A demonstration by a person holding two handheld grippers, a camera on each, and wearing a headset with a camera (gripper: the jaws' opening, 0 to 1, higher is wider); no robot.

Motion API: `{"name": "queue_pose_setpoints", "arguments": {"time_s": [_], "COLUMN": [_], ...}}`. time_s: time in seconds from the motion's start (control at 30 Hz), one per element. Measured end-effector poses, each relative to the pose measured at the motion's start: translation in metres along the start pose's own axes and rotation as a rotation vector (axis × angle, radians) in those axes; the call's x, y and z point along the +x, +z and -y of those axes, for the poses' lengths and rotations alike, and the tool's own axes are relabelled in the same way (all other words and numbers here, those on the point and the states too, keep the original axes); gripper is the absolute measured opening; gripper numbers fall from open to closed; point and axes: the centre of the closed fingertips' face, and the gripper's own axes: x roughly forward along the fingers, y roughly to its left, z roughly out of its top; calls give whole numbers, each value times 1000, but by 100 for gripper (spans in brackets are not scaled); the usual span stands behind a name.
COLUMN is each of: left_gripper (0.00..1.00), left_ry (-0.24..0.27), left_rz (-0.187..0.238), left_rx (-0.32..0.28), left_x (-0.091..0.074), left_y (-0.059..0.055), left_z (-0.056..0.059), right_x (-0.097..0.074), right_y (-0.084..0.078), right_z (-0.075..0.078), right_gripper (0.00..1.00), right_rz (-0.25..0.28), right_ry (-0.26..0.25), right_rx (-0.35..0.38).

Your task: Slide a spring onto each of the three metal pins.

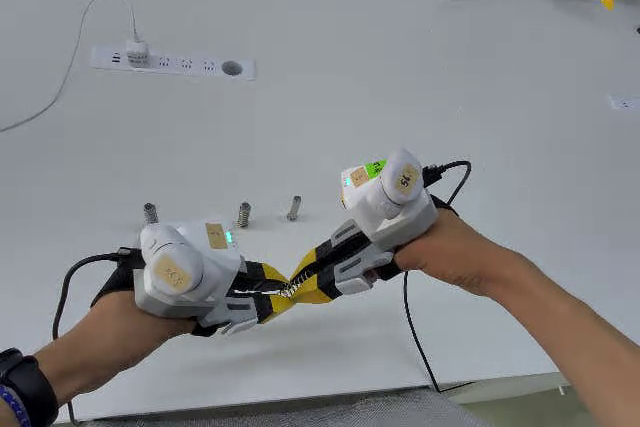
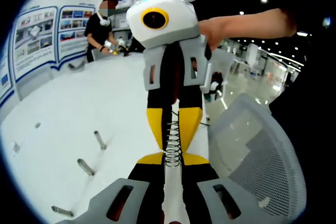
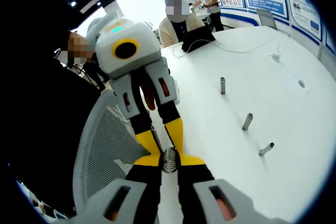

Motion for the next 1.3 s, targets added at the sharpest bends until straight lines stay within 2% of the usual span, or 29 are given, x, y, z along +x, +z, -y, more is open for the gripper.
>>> {"name": "queue_pose_setpoints", "arguments": {"time_s": [0.13,0.37,0.73,0.87,1.07,1.3], "left_gripper": [11,13,16,17,19,21], "left_ry": [31,89,150,165,190,227], "left_rz": [-13,-4,2,3,0,-5], "left_rx": [-28,-90,-157,-166,-199,-235], "left_x": [-2,-9,-17,-19,-24,-30], "left_y": [-11,-22,-31,-32,-40,-51], "left_z": [-7,-17,-30,-32,-36,-41], "right_x": [-4,-9,-10,-11,-8,-10], "right_y": [-2,-5,-24,-31,-45,-51], "right_z": [8,15,38,49,63,84], "right_gripper": [12,12,12,12,12,12], "right_rz": [-1,22,-21,-36,-89,-84], "right_ry": [-20,-41,-107,-142,-177,-218], "right_rx": [14,45,104,128,144,187]}}
